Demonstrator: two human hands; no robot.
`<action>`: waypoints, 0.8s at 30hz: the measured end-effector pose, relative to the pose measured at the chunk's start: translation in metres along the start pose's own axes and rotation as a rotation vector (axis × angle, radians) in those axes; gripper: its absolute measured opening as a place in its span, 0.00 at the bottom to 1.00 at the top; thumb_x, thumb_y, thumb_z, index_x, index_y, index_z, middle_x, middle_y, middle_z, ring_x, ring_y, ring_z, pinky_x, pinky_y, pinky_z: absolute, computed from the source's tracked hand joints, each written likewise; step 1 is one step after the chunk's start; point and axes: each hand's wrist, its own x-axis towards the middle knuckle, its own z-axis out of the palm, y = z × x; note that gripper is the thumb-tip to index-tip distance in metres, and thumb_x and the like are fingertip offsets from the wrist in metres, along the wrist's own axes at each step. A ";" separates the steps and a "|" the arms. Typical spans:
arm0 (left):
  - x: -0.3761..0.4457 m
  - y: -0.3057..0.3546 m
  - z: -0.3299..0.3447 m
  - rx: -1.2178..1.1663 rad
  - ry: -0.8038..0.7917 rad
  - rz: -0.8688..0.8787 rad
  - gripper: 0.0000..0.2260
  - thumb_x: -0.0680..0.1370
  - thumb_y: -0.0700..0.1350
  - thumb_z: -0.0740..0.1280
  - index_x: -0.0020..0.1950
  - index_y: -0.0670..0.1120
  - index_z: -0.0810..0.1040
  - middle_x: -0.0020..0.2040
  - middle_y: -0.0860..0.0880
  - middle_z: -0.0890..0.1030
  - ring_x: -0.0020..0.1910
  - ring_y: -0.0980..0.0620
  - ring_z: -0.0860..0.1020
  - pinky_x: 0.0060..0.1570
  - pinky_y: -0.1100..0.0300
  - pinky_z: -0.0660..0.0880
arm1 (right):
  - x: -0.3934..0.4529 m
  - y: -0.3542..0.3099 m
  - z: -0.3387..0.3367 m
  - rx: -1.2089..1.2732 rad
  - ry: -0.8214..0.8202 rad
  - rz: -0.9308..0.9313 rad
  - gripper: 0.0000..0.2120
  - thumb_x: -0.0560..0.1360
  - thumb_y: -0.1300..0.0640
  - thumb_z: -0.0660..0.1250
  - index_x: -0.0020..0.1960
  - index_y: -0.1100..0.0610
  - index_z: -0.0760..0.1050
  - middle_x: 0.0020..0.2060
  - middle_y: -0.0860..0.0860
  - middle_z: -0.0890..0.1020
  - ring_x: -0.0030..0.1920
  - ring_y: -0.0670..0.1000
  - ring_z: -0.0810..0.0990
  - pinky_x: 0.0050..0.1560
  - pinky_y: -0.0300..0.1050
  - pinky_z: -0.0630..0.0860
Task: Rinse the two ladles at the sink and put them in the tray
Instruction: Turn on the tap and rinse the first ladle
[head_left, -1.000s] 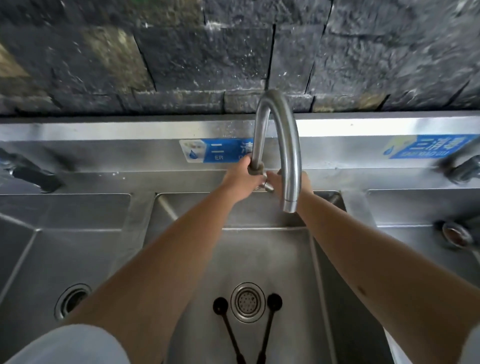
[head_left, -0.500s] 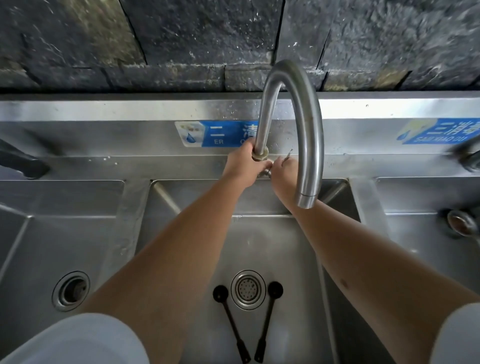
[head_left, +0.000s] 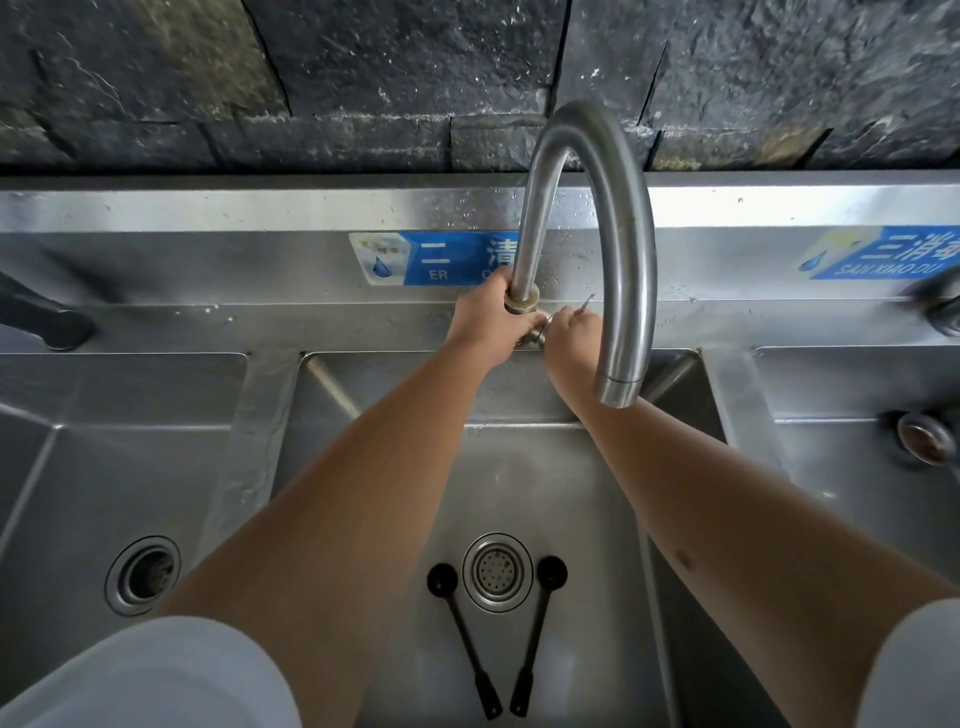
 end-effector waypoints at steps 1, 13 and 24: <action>0.000 0.000 0.000 -0.006 0.000 0.000 0.11 0.72 0.46 0.74 0.45 0.56 0.72 0.38 0.58 0.77 0.37 0.64 0.74 0.34 0.70 0.65 | -0.001 0.000 0.000 -0.001 -0.005 -0.004 0.09 0.73 0.54 0.54 0.34 0.51 0.66 0.33 0.51 0.76 0.39 0.56 0.80 0.44 0.54 0.81; -0.001 -0.001 0.001 -0.021 0.007 -0.002 0.11 0.72 0.47 0.74 0.47 0.55 0.73 0.39 0.58 0.77 0.38 0.63 0.74 0.35 0.69 0.66 | -0.006 -0.004 -0.001 0.022 -0.022 0.025 0.09 0.72 0.52 0.54 0.36 0.53 0.69 0.35 0.53 0.78 0.42 0.59 0.81 0.42 0.54 0.81; -0.001 -0.003 0.002 -0.052 0.009 -0.029 0.12 0.72 0.48 0.74 0.52 0.55 0.75 0.40 0.58 0.78 0.40 0.63 0.75 0.37 0.67 0.69 | -0.007 -0.003 0.001 0.067 -0.011 0.005 0.12 0.64 0.47 0.51 0.33 0.52 0.69 0.30 0.50 0.74 0.31 0.51 0.76 0.31 0.45 0.71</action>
